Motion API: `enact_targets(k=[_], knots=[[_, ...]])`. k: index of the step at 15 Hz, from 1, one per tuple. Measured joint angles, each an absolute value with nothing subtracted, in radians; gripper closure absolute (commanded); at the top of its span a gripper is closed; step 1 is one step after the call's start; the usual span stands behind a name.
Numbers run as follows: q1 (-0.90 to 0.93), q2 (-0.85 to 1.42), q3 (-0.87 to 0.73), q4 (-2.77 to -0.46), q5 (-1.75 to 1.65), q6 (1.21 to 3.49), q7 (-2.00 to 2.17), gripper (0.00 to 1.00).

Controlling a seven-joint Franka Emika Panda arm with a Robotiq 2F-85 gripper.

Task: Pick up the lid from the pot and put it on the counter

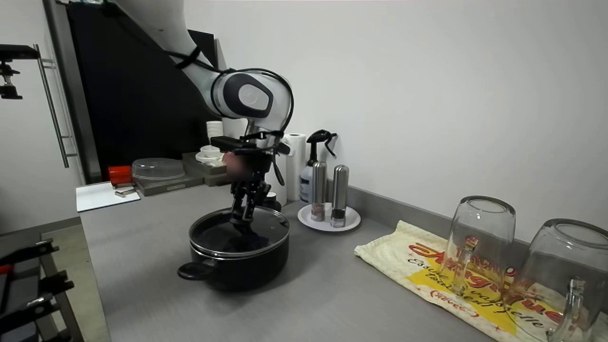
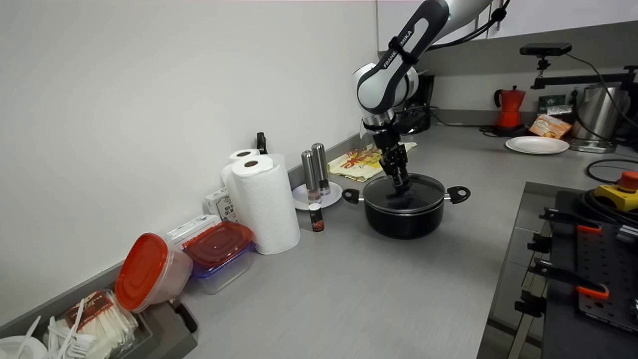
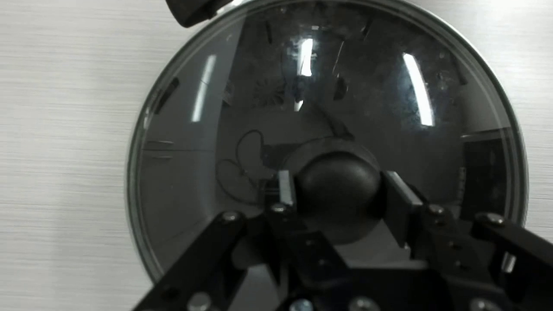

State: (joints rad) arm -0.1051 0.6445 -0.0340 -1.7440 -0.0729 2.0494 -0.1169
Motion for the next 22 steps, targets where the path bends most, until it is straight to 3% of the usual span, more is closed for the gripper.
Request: enact_targets(k=[12,22], knots=[[0.059,0.311,0.000,-1.731,-0.234,1.900,-0.056,0.75],[0.289,0.409,0.134,-1.511,-0.364,1.794,-0.027,0.75]])
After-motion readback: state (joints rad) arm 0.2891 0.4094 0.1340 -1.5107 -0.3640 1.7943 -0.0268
